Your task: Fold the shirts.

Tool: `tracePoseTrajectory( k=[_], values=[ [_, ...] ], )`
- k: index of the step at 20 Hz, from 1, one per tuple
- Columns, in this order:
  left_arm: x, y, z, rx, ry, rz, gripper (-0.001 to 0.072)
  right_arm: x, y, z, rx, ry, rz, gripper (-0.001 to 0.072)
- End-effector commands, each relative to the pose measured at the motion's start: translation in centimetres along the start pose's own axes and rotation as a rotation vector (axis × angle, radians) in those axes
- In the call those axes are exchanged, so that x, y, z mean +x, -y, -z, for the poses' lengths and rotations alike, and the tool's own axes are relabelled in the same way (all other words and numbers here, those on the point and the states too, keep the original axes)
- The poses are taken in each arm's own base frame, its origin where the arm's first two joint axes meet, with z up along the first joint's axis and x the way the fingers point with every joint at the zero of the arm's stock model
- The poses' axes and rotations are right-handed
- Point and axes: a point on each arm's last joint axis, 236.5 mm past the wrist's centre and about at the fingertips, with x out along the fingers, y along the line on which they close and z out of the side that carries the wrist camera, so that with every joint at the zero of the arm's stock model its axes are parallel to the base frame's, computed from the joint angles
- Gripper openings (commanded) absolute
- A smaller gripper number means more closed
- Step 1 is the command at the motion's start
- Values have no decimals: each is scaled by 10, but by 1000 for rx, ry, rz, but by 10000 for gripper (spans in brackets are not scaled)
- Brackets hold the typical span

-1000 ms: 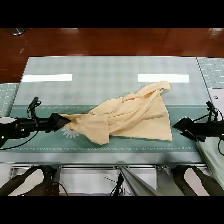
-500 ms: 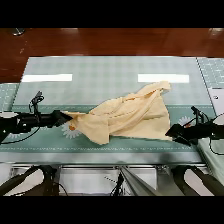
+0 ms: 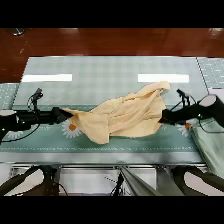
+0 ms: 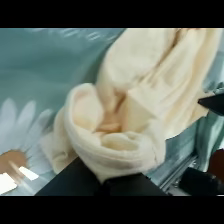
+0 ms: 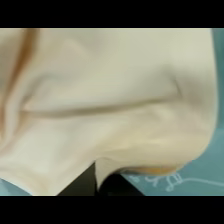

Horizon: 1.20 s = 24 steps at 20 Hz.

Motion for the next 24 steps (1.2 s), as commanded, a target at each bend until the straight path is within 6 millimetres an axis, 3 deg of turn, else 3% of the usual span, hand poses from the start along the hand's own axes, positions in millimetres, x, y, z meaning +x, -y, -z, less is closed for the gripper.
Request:
tracePoseTrajectory(
  k=[1, 3, 5, 6, 8, 10, 12, 14, 15, 18, 20, 22, 24],
  values=[
    [-27, 75, -52, 137, 122, 157, 28, -82, -67, -78, -169, 201, -36, 24],
    [-71, 154, -104, 317, 288, 229, 28, -182, -126, -133, -271, 462, -59, 25],
    [-123, 233, -142, 481, 466, 215, 28, -293, -186, -153, -399, 736, -77, 24],
    [-152, 270, -153, 551, 559, 203, 28, -345, -210, -148, -456, 856, -70, 25],
    [-211, 334, -161, 661, 730, 146, 28, -422, -246, -118, -549, 1027, -58, 25],
    [-255, 370, -150, 740, 831, 32, 28, -469, -267, -75, -612, 1150, -59, 25],
    [-284, 392, -124, 736, 873, -40, 28, -483, -272, -30, -648, 1174, -45, 25],
    [-300, 420, -78, 832, 890, -51, 28, -486, -270, 11, -675, 1177, -25, 25],
    [-309, 422, -64, 864, 916, -92, 28, -490, -268, 29, -683, 1194, -5, 25],
    [-349, 390, -35, 835, 1025, -373, 28, -513, -255, 81, -677, 1288, 81, 25],
    [-371, 380, -8, 834, 1079, -487, 28, -520, -246, 109, -653, 1319, 108, 25],
    [-374, 381, 18, 853, 1088, -502, 28, -513, -241, 129, -650, 1295, 118, 25],
    [-368, 374, 30, 847, 1045, -518, 28, -503, -236, 138, -646, 1251, 128, 25]
  ],
)
